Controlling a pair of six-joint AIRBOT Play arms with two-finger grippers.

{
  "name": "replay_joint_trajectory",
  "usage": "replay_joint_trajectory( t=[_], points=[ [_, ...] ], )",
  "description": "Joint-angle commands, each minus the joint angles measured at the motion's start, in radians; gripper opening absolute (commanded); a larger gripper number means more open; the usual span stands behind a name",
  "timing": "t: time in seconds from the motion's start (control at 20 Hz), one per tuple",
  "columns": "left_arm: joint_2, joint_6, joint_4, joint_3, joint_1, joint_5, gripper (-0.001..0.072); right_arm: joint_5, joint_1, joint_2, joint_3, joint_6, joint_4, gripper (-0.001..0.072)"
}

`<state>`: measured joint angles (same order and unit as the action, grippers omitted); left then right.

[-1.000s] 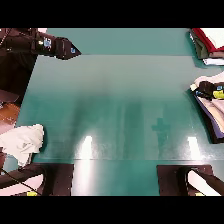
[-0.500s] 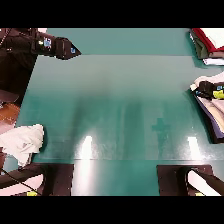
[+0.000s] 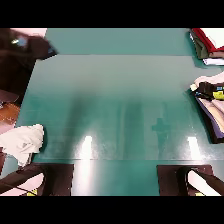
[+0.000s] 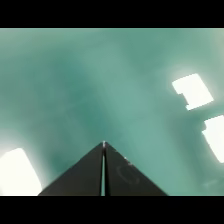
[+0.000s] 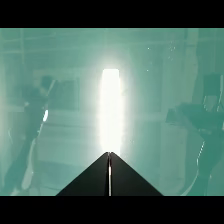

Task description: Fold the shirts.

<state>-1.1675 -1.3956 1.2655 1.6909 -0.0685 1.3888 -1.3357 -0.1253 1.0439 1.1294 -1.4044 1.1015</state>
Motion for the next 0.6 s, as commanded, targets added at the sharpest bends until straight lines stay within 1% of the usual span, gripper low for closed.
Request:
replay_joint_trajectory(
  t=[0.0, 0.05, 0.1, 0.15, 0.25, 0.3, 0.4, 0.55],
  points=[
    [0.103, -0.078, 0.428, -0.06, 0.061, 0.271, 0.0032, 0.0, 0.001, 0.0, 0.0, 0.0, 0.0, 0.0016],
    [0.13, -0.1, 0.463, -0.123, 0.085, 0.291, 0.0285, 0.0, 0.001, 0.0, 0.0, 0.0, 0.0, 0.0016],
    [0.155, -0.114, 0.467, -0.2, 0.109, 0.297, 0.0617, 0.0, 0.001, 0.0, 0.0, 0.0, 0.0, 0.0016],
    [0.167, -0.127, 0.467, -0.285, 0.131, 0.296, 0.0675, 0.0, 0.001, 0.0, 0.0, 0.0, 0.0, 0.0016],
    [0.175, -0.127, 0.478, -0.451, 0.161, 0.294, 0.0675, 0.0, 0.001, 0.0, -0.001, 0.001, 0.0, 0.0016],
    [0.175, -0.13, 0.483, -0.542, 0.176, 0.271, 0.0675, 0.0, 0.001, 0.0, -0.001, 0.001, 0.0, 0.0016],
    [0.175, -0.161, 0.484, -0.703, 0.198, 0.197, 0.0675, 0.001, 0.001, 0.0, -0.001, 0.001, 0.0, 0.0015],
    [0.175, -0.209, 0.484, -0.885, 0.202, 0.104, 0.0675, 0.001, 0.001, 0.0, -0.001, 0.002, 0.0, 0.0016]
  ],
)
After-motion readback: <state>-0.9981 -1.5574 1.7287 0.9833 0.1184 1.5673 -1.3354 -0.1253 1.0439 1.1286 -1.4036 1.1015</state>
